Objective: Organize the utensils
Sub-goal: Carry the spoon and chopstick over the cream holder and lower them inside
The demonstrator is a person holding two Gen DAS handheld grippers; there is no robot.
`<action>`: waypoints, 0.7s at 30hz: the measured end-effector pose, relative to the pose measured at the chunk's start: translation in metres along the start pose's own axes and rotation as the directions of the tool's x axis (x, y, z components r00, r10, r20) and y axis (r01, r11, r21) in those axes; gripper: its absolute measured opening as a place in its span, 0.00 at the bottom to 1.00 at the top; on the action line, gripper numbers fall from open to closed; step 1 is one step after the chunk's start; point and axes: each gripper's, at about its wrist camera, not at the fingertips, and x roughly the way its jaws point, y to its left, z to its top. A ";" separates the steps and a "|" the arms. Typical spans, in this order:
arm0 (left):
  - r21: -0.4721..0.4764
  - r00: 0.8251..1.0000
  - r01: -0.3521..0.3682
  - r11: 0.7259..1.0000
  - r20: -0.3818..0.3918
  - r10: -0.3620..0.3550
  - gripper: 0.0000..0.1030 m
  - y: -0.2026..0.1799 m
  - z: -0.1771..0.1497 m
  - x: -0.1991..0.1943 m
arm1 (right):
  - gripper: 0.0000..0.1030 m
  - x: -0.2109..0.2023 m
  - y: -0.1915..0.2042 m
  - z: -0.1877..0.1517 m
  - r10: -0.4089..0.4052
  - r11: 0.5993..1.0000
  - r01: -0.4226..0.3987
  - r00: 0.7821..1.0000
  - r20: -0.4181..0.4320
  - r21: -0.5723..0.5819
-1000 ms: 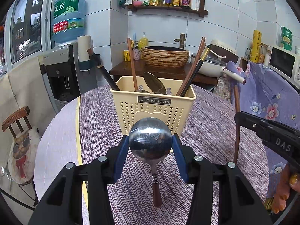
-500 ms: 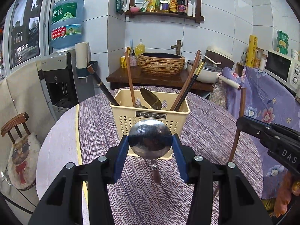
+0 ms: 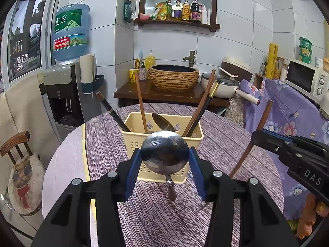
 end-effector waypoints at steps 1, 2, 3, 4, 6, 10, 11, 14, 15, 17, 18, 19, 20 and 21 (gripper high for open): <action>-0.001 1.000 0.004 1.000 0.002 -0.004 0.46 0.001 0.001 -0.001 | 0.08 -0.001 0.001 0.004 0.004 1.000 -0.004 1.000 0.006 -0.001; 0.000 1.000 0.006 1.000 0.005 -0.006 0.46 0.002 0.003 -0.002 | 0.08 -0.002 0.001 0.006 0.006 1.000 -0.006 1.000 0.009 -0.001; 0.003 1.000 0.005 1.000 0.010 -0.005 0.46 0.002 0.005 -0.003 | 0.08 -0.003 0.002 0.010 0.011 1.000 -0.011 1.000 0.012 0.000; 0.005 1.000 0.003 1.000 0.013 -0.003 0.46 0.002 0.007 -0.004 | 0.08 -0.003 0.003 0.014 0.019 1.000 -0.019 1.000 0.012 0.002; 0.007 1.000 0.008 1.000 0.022 -0.008 0.46 0.004 0.012 -0.008 | 0.08 -0.004 0.003 0.022 0.034 0.999 -0.034 0.999 0.009 0.004; 0.023 0.999 0.023 0.999 0.035 -0.024 0.46 0.005 0.025 -0.016 | 0.08 -0.005 0.005 0.041 0.057 0.998 -0.057 0.998 -0.005 0.005; 0.030 0.999 0.026 0.999 0.038 -0.027 0.46 0.005 0.029 -0.018 | 0.08 -0.005 0.005 0.046 0.063 0.998 -0.063 0.998 -0.005 0.006; 0.044 0.997 0.044 0.998 0.054 -0.046 0.46 0.008 0.049 -0.027 | 0.08 -0.011 0.008 0.067 0.079 0.997 -0.079 0.997 0.000 -0.001; 0.047 0.997 0.049 0.998 0.065 -0.052 0.46 0.010 0.057 -0.031 | 0.08 -0.014 0.009 0.077 0.077 0.997 -0.077 0.997 0.013 -0.008; 0.050 0.994 0.053 0.997 0.088 -0.057 0.46 0.013 0.072 -0.039 | 0.08 -0.021 0.014 0.094 0.063 0.998 -0.062 0.997 0.042 -0.026; 0.050 0.993 0.053 0.997 0.103 -0.058 0.46 0.014 0.083 -0.043 | 0.08 -0.023 0.014 0.103 0.058 0.998 -0.057 0.997 0.054 -0.029; 0.048 0.992 0.054 0.997 0.112 -0.059 0.46 0.016 0.090 -0.045 | 0.08 -0.024 0.016 0.115 0.054 0.998 -0.052 0.996 0.066 -0.032; 0.047 0.991 0.053 0.997 0.123 -0.059 0.46 0.017 0.100 -0.046 | 0.08 -0.025 0.016 0.122 0.050 0.998 -0.048 0.996 0.075 -0.030; 0.048 0.989 0.048 0.998 0.134 -0.054 0.46 0.017 0.110 -0.046 | 0.08 -0.024 0.017 0.133 0.043 0.999 -0.040 0.995 0.091 -0.029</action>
